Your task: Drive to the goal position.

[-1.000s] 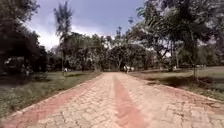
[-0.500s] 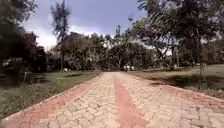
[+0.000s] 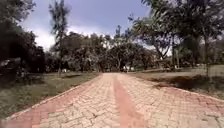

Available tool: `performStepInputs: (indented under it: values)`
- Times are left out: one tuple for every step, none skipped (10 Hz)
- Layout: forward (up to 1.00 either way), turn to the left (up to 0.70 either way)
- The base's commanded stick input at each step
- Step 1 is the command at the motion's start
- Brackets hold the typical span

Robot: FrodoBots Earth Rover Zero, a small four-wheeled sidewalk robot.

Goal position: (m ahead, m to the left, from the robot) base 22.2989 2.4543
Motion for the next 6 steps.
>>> performStepInputs:
  values:
    - [0.70, 0.00]
    - [0.70, 0.00]
    - [0.70, 0.00]
    - [0.70, 0.00]
    - [0.70, 0.00]
    - [0.70, 0.00]
